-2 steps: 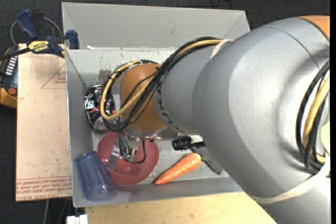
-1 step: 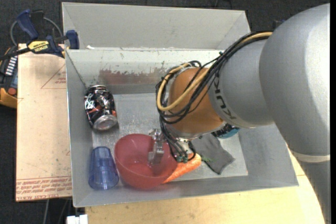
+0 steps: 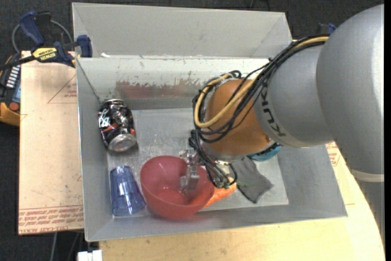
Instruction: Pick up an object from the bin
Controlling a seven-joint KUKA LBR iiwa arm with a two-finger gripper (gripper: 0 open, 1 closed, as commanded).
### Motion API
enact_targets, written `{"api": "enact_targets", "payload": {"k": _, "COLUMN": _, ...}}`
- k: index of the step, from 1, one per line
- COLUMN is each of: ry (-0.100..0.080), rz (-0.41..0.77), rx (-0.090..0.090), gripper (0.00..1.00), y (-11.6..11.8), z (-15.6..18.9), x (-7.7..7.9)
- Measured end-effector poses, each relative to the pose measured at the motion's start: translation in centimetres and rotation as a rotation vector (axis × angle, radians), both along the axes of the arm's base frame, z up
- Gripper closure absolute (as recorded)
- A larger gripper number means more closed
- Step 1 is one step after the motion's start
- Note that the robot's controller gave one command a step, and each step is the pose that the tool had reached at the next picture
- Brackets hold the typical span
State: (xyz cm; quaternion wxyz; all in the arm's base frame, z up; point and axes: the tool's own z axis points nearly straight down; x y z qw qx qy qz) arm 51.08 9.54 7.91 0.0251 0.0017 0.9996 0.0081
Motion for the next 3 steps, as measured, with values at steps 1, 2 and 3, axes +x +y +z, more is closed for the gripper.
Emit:
{"api": "enact_targets", "payload": {"k": 1, "ry": -0.006, "rz": 0.038, "rx": -0.002, "gripper": 1.0, "y": -1.3, "z": 0.4, "x": 0.1}}
{"api": "enact_targets", "payload": {"k": 2, "ry": -0.002, "rz": 0.029, "rx": -0.007, "gripper": 1.0, "y": -1.5, "z": 1.7, "x": 0.1}}
{"api": "enact_targets", "payload": {"k": 3, "ry": 0.002, "rz": 0.024, "rx": -0.006, "gripper": 1.0, "y": -1.3, "z": 3.8, "x": -0.1}}
